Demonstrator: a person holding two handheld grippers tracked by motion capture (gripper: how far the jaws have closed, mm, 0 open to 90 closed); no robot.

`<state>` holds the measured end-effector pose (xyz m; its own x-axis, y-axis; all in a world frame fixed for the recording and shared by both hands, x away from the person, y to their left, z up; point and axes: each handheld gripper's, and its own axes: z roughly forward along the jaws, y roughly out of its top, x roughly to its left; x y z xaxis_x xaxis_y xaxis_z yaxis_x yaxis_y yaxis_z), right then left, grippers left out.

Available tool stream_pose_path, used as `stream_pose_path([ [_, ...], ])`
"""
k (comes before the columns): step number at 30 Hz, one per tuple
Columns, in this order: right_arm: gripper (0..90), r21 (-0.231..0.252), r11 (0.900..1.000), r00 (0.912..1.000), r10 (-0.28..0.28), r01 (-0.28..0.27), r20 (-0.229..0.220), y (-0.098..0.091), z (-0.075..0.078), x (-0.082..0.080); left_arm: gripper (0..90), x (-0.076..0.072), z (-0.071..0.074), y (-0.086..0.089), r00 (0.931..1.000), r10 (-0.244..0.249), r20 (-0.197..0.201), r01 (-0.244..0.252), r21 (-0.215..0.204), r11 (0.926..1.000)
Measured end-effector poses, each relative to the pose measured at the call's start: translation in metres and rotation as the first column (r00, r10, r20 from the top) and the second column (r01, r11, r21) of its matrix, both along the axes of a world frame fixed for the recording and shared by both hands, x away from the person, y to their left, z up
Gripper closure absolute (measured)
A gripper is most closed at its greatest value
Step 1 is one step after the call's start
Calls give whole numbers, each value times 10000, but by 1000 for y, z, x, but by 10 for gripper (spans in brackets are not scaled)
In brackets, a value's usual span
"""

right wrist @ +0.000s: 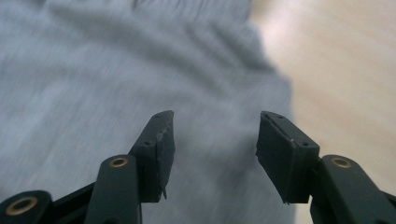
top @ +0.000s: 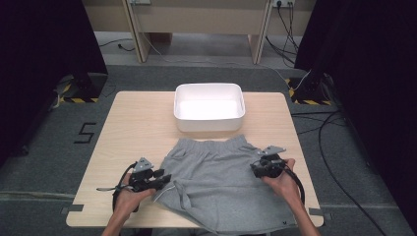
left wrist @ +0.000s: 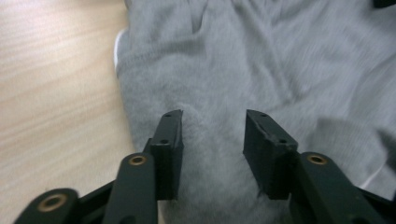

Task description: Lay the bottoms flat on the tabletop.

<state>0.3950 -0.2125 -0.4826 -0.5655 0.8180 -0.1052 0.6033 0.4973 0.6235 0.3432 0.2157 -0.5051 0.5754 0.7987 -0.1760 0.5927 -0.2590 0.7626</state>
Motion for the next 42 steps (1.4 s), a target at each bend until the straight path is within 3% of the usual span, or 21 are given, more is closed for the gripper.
stream_pose_path([
  [3, 462, -185, 9998, 9996, 49, -55, -281, -4, -11, -9, 514, -5, -5, 0, 9997, 1, -244, 0, 71, 10000],
  [4, 461, 148, 9998, 9995, -103, 107, -296, -6, -12, -10, 505, -5, -7, 1, 9996, 45, -264, -46, -41, 10000],
  [6, 458, 371, 9990, 9987, -231, 248, -445, -9, -13, -7, 507, -2, -8, 1, 9994, 132, -316, -138, -168, 9998],
  [16, 457, 789, 9926, 9957, -905, 919, -214, -19, -17, 10, 528, 24, -9, -16, 9992, 401, 21, -402, 553, 9977],
  [23, 454, 826, 9895, 9930, -1180, 1184, -95, -26, -17, 18, 532, 45, -8, -23, 9985, 547, 25, -548, 699, 9960],
  [25, 446, 678, 9898, 9921, -1249, 1252, -91, -25, -17, 19, 513, 47, -6, -24, 9983, 576, -66, -571, 575, 9967],
  [29, 433, 419, 9938, 9946, -1034, 1032, 28, -21, -14, 16, 445, 39, 4, -24, 9973, 726, -59, -726, 62, 9973],
  [31, 430, 530, 9941, 9955, -945, 942, 21, -20, -11, 11, 431, 35, 10, -25, 9968, 801, -33, -802, -222, 9965],
  [38, 429, 662, 9946, 9966, -810, 797, 174, -21, -6, 4, 447, 11, 16, -32, 9984, -353, -450, 332, -470, 9983],
  [42, 429, 713, 9941, 9965, -828, 816, 134, -24, -6, 2, 493, -11, 14, -24, 9956, -640, -685, 552, -1236, 9908],
])
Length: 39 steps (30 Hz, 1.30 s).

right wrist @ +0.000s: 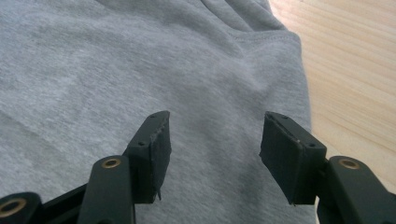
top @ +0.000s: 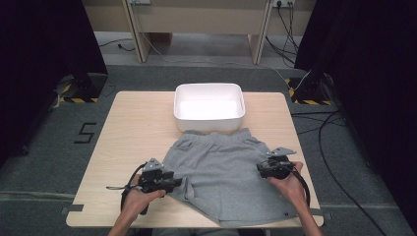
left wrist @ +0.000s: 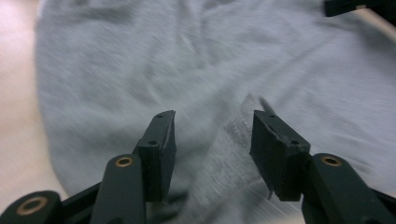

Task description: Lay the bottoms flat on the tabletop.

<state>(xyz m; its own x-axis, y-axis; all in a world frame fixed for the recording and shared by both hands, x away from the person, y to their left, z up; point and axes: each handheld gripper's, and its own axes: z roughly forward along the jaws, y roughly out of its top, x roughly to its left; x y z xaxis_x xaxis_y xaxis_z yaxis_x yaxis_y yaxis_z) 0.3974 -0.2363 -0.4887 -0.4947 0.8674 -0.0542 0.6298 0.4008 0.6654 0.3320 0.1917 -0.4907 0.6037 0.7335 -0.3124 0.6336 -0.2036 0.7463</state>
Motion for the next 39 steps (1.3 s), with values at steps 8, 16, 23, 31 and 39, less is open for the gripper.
stream_pose_path([
  [8, 430, 43, 9999, 9998, 92, -92, -156, 2, 0, -3, 458, -23, 6, 3, 9964, 290, 792, -261, -365, 9990],
  [16, 431, -76, 9999, 9995, 139, -141, -301, 3, -3, -2, 422, -18, -2, -23, 9901, -219, 1384, 108, 806, 9967],
  [23, 441, -215, 9998, 9994, 2, -10, -357, -2, -5, -2, 797, -32, -3, -10, 9866, -701, 1473, 569, 915, 9942],
  [31, 446, -378, 9992, 9992, -117, 102, -380, -6, -7, -4, 810, -79, -13, 42, 9908, -765, 1112, 681, 773, 9947],
  [39, 439, -424, 9985, 9988, -348, 334, -341, -6, -7, -3, 768, -99, -23, 63, 9914, -806, 1031, 742, 640, 9952],
])
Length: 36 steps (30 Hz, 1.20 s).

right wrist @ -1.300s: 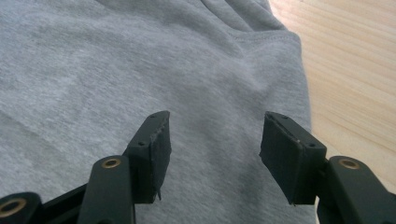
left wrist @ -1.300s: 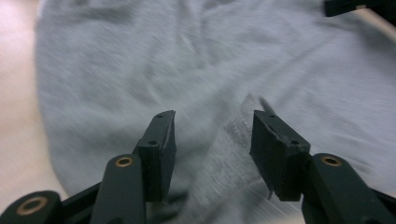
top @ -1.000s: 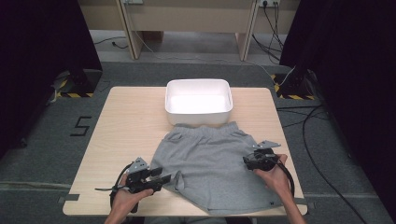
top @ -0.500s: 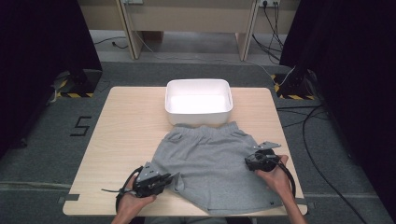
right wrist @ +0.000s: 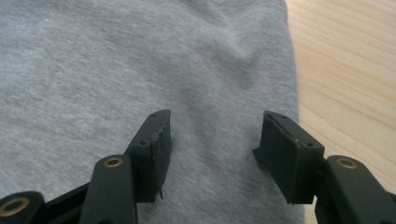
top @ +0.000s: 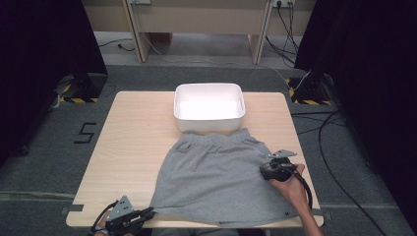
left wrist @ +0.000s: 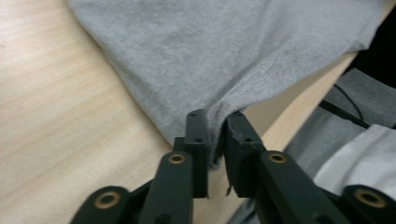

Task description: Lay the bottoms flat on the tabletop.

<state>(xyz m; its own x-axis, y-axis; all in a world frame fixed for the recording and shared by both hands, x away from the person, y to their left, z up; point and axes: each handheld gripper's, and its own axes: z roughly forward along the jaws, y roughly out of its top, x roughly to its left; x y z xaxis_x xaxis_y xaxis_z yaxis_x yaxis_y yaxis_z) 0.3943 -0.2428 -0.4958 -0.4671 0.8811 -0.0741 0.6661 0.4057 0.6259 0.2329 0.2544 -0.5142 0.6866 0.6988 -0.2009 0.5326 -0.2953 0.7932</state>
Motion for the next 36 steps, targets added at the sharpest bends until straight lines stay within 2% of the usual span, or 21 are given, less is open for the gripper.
stream_pose_path([
  [2, 438, -41, 10000, 10000, -11, 11, 17, 0, 1, -1, 639, 0, 2, 1, 9999, 162, 55, -161, -312, 9994],
  [4, 431, -81, 9999, 9999, 95, -94, 90, 2, 3, -3, 555, 2, 7, 3, 9993, 374, 65, -367, -844, 9958],
  [5, 427, -29, 9999, 9997, 166, -166, 201, 2, 6, -6, 514, 2, 7, 3, 9993, 374, 65, -367, -844, 9958],
  [6, 425, 63, 9998, 9994, 197, -199, 281, 3, 9, -11, 486, 6, 13, 4, 9988, 471, 162, -447, -1257, 9911],
  [8, 420, 130, 9993, 9986, 340, -346, 403, 3, 13, -20, 457, 12, 18, 1, 9978, 627, 235, -588, -1408, 9883],
  [10, 417, 22, 9990, 9984, 444, -445, 339, 1, 14, -29, 435, 19, 20, -5, 9989, 462, 83, -441, -1750, 9836],
  [12, 415, -157, 9989, 9988, 445, -442, 215, -3, 10, -37, 428, 27, 20, -11, 9988, 481, -94, -489, -2215, 9739],
  [13, 414, -177, 9992, 9993, 349, -347, 117, -5, 9, -40, 424, 30, 19, -15, 9981, 603, -140, -619, -2078, 9762],
  [15, 414, -300, 9991, 9995, 309, -309, -6, -12, 5, -46, 422, 38, 13, -23, 9932, 1141, -229, -1160, -1092, 9872],
  [16, 415, -301, 9993, 9997, 231, -232, -48, -15, 3, -48, 418, 41, 9, -26, 9910, 1292, -364, -1316, -722, 9887],
  [18, 414, -43, 9999, 9999, 95, -96, -102, -22, 0, -53, 420, 44, 1, -30, 9882, 1394, -629, -1419, -366, 9892],
  [19, 414, 48, 10000, 9999, 60, -60, -121, -25, 0, -56, 425, 44, -2, -32, 9879, 1435, -595, -1441, -59, 9895],
  [21, 418, 99, 9999, 9999, -87, 88, -116, -31, 0, -61, 447, 42, -3, -33, 9901, 1376, -277, -1369, 280, 9902],
  [23, 434, 229, 9997, 9999, -114, 117, -124, -37, -1, -66, 470, 38, -3, -33, 9905, 1373, 95, -1376, 939, 9860],
  [24, 447, 93, 9997, 9997, -210, 211, -83, -38, 0, -70, 486, 37, -3, -32, 9901, 1365, 326, -1399, 1539, 9781],
  [25, 461, -155, 9996, 9996, -255, 253, -92, -39, 1, -74, 494, 35, -3, -31, 9893, 1342, 564, -1424, 1816, 9730],
  [27, 472, -642, 9978, 9995, -191, 173, -268, -39, 5, -81, 494, 34, -3, -27, 9882, 1459, 473, -1522, 1820, 9715],
  [31, 472, -864, 9961, 9988, -238, 200, -434, -38, 7, -88, 470, 34, -1, -27, 9890, 1443, 312, -1476, 1981, 9690],
  [33, 463, -920, 9958, 9994, -16, -17, -358, -35, 8, -85, 446, 37, 2, -33, 9916, 1264, 286, -1295, 1866, 9739],
  [35, 452, -680, 9973, 9996, 266, -267, -12, -29, 11, -79, 428, 41, 5, -40, 9924, 1203, 250, -1228, 1537, 9805],
  [36, 445, -555, 9977, 9992, 384, -378, 97, -25, 13, -76, 417, 45, 7, -44, 9918, 1240, 304, -1271, 1445, 9813],
])
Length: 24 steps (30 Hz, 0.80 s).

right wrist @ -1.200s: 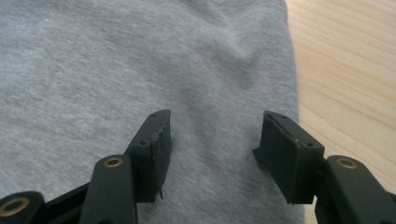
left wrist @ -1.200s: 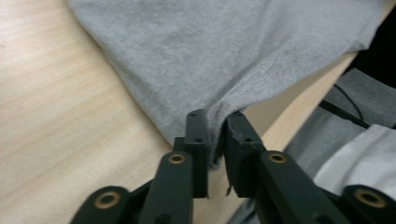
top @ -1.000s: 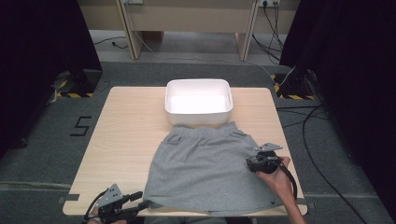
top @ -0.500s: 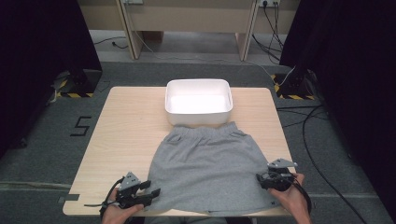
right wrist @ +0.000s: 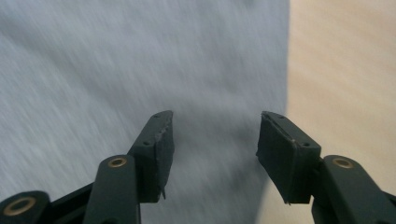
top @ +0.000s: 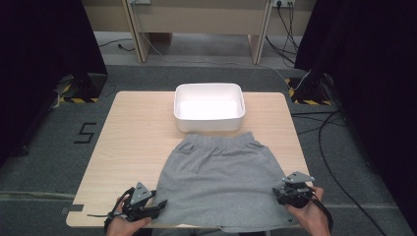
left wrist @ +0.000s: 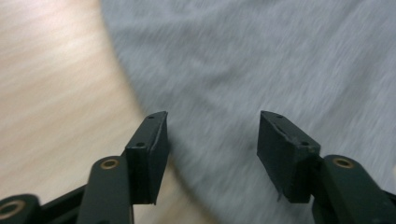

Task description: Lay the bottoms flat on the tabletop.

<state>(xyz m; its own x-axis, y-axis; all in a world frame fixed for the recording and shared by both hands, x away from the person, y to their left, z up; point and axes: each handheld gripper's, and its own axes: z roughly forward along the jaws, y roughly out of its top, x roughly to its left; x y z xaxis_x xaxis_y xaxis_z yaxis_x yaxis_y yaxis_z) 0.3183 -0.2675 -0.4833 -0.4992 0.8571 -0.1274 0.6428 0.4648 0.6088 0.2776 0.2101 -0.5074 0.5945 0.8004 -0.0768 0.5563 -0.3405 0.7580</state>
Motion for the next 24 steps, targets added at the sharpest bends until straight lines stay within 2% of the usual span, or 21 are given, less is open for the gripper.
stream_pose_path([
  [2, 433, 281, 9993, 9995, 257, -262, 194, 10, 3, 9, 392, 11, 4, -9, 9998, 78, 169, -79, 63, 9999],
  [4, 423, 449, 9976, 9983, 507, -520, 294, 19, 3, 22, 390, 25, 7, -19, 9993, 155, 334, -154, -50, 9999],
  [7, 423, 937, 9939, 9982, 568, -583, 184, 31, 0, 46, 391, 48, 8, -34, 9996, 41, 267, -37, -179, 9998],
  [9, 420, 854, 9948, 9984, 554, -559, 85, 42, -3, 61, 389, 61, 5, -42, 9994, 159, 297, -157, -71, 9999],
  [11, 440, 743, 9948, 9976, 692, -695, 67, 51, -6, 75, 382, 69, 0, -46, 9999, 144, 94, -144, -27, 9999],
  [13, 448, 490, 9956, 9968, 804, -800, -51, 59, -11, 88, 368, 71, -5, -48, 9998, 188, 64, -189, 184, 9997],
  [14, 449, 510, 9960, 9971, 747, -739, -124, 61, -13, 93, 366, 70, -6, -47, 9998, 169, 64, -171, 259, 9995],
  [16, 447, 969, 9941, 9984, 508, -483, -229, 62, -15, 101, 366, 71, -7, -46, 9996, 246, -123, -244, 94, 9997],
  [18, 444, 1092, 9931, 9988, 445, -423, -183, 61, -16, 107, 369, 72, -8, -44, 9993, 357, -123, -358, -81, 9993],
  [22, 426, 1201, 9922, 9994, 334, -332, 6, 60, -18, 110, 369, 70, -9, -46, 9991, 425, 48, -426, 62, 9991],
  [24, 421, 1048, 9939, 9994, 338, -344, 74, 60, -18, 110, 370, 70, -9, -45, 9991, 430, 58, -430, -13, 9991],
])
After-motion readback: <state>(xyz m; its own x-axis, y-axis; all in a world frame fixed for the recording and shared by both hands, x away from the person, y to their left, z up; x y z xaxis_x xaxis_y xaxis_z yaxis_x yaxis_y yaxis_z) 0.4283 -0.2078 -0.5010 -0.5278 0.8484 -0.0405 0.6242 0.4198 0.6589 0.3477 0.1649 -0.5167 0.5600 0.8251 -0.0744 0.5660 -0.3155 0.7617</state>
